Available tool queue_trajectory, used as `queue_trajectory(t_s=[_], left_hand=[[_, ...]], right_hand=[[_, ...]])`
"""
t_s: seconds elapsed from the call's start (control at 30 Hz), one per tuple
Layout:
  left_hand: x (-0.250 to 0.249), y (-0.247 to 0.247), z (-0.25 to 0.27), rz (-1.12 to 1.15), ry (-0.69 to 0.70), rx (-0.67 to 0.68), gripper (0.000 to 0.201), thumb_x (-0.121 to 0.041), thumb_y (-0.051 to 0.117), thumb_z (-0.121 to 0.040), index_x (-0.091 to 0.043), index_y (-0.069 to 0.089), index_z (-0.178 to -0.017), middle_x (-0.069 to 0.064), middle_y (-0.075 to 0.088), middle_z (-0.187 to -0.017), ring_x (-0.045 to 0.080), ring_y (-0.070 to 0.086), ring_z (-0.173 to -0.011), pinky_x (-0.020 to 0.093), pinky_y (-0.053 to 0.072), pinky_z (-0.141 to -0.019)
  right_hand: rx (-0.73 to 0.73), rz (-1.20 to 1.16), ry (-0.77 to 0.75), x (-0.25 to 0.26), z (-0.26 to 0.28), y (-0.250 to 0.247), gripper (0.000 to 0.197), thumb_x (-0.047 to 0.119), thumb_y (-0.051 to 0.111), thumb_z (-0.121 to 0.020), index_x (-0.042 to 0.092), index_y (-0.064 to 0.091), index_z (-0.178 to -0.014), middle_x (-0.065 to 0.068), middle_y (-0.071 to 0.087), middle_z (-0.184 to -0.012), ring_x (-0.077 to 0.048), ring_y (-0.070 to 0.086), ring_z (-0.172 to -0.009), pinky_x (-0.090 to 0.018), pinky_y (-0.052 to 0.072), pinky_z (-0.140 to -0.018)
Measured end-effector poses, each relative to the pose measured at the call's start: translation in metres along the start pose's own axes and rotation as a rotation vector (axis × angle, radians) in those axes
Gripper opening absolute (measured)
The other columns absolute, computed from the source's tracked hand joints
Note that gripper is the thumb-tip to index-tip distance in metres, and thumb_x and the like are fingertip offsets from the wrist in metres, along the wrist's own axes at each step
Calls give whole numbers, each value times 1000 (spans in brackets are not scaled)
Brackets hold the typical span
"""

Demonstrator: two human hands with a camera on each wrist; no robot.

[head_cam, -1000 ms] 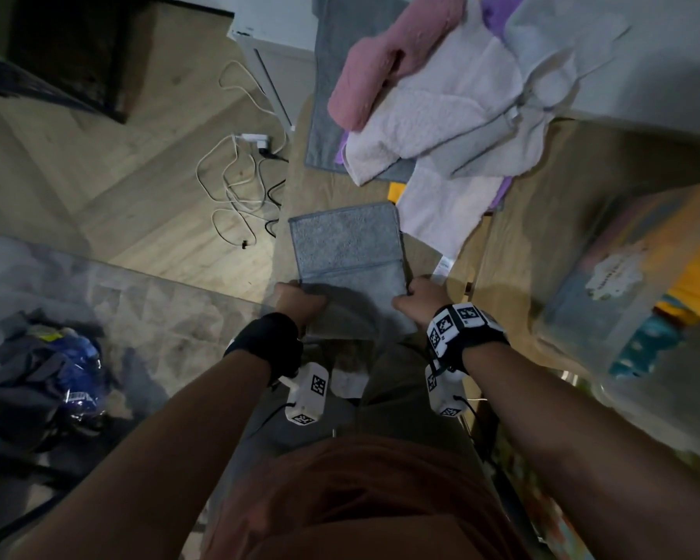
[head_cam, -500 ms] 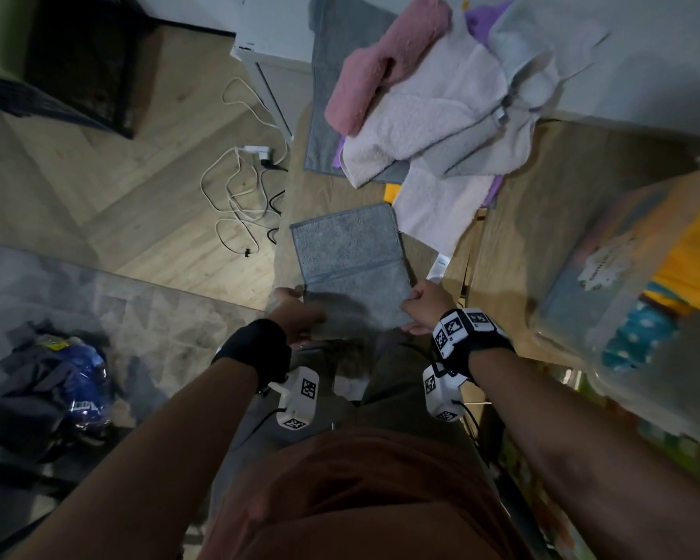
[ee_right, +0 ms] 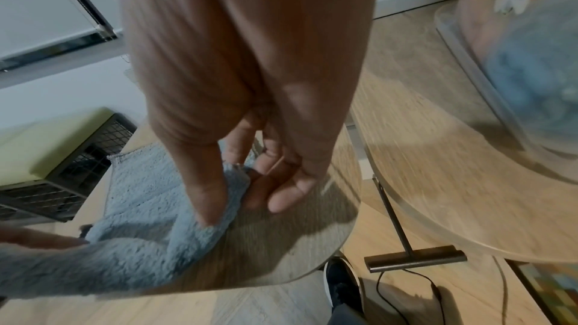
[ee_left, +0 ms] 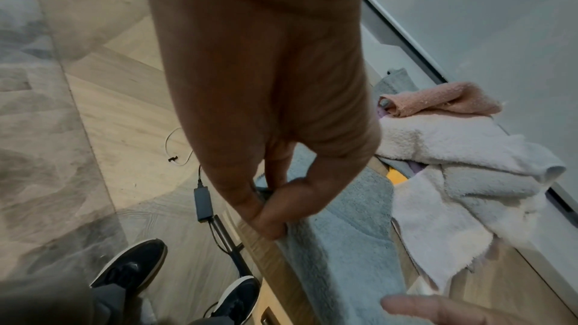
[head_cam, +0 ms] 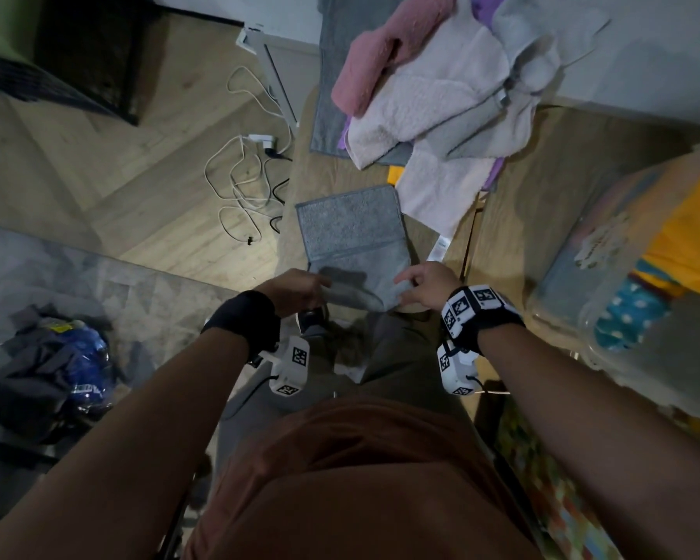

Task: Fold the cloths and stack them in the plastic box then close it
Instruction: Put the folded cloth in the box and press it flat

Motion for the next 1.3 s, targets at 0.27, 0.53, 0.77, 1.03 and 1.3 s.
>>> queue_trajectory(t_s=[0.27,0.53,0.77,1.03,1.3], left_hand=[[-2,-13,13,-219,209,-88,23,-10,78,-79,-12,73,-101,6,73,-96,16,68,-88,23,55,-76],[-47,-67,8,-16,326,-379,22,-32,68,-87,-12,72,-94,-4,69,-84,9,61,-80,22,44,-69],[-65,-89,-33,-3,244,-663,40,-51,57,-87,-14,63,-101,5,66,-99,25,63,-93,36,52,-79],[-50,-58,-59,-149,-58,-612,83,-69,59,-77,-5,55,-129,17,47,-128,36,53,-114,44,49,-98],[-93,-58,-34,82,283,-515,45,-34,71,-76,-16,48,-110,3,61,-108,19,62,-95,40,55,-85]], right_hand=[[-4,85,-92,8,0,-5,35,11,80,-76,20,73,-109,2,69,-105,-16,64,-99,-23,50,-81],[-200,-149,-72,37,-26,-56,28,40,60,-92,14,70,-89,-6,70,-87,-20,65,-82,-37,51,-77],[-370,-170,-41,68,-68,-76,34,32,58,-97,10,55,-122,-5,63,-110,-22,60,-103,-14,31,-68],[-317,190,48,77,-85,-66,67,46,68,-83,7,48,-134,-13,51,-135,-29,48,-125,-34,40,-96],[-271,-27,137,78,-67,-72,35,33,55,-94,13,61,-122,-5,59,-106,-24,59,-102,-25,35,-66]])
Point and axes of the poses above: each hand's wrist, its own z-axis away from the middle knuckle, its own y-axis out of the palm, x = y × z, the point moved 9 cm from there along -z, towards the middle knuckle
